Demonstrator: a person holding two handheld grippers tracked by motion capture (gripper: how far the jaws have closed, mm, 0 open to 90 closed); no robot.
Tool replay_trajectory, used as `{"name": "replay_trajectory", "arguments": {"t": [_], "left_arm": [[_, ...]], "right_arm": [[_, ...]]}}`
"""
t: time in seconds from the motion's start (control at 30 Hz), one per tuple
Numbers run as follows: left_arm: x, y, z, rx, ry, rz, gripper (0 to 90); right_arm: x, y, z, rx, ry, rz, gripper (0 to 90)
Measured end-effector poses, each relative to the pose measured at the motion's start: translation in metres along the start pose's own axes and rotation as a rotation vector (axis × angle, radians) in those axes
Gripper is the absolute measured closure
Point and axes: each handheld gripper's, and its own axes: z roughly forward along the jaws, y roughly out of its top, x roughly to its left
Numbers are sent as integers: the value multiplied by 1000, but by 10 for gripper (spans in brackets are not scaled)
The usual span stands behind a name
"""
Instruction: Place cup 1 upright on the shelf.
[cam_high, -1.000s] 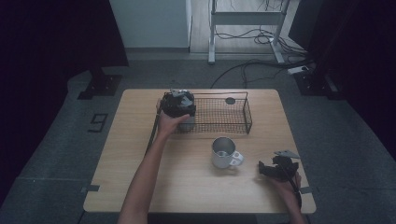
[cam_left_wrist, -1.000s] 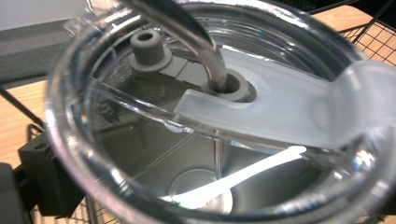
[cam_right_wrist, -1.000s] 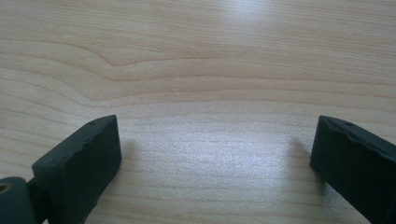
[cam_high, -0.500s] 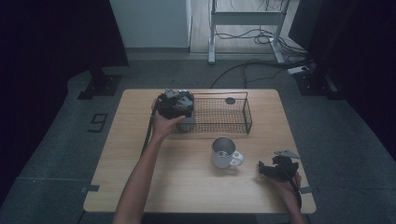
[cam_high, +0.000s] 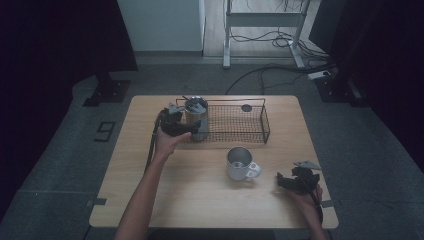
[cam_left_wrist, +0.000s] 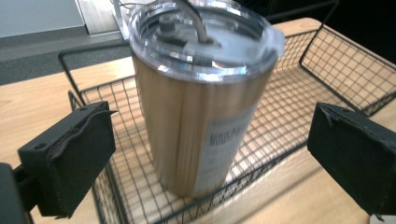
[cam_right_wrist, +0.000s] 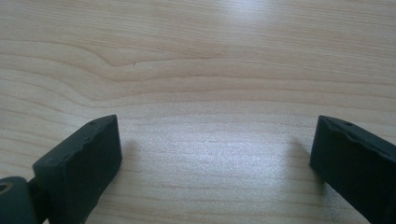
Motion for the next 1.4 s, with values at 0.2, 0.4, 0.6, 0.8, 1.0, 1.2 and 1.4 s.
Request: {"name": "replay_trajectory", "arguments": {"t": [0.2, 0.4, 0.6, 0.8, 1.0, 1.2, 1.4], "left_arm": [[-2, -19, -12, 14, -12, 15, 12], [-5, -36, -24, 10, -34, 24, 12], [-4, -51, -36, 9, -50, 14, 18], [-2, -68, -50, 23, -73, -23, 31], [3, -89, -62, 38, -41, -40, 50], [7, -109, -66, 45, -24, -47, 63], [7, -126, -68, 71, -19, -31, 72]], "right_arm": [[0, 0, 0, 2, -1, 1, 19], [0, 0, 0, 0, -2, 3, 22], [0, 0, 0, -1, -1, 8, 24], [0, 0, 0, -1, -3, 8, 25], [0, 0, 0, 0, -4, 7, 25], [0, 0, 0, -1, -3, 7, 25], [0, 0, 0, -1, -3, 8, 25]]}}
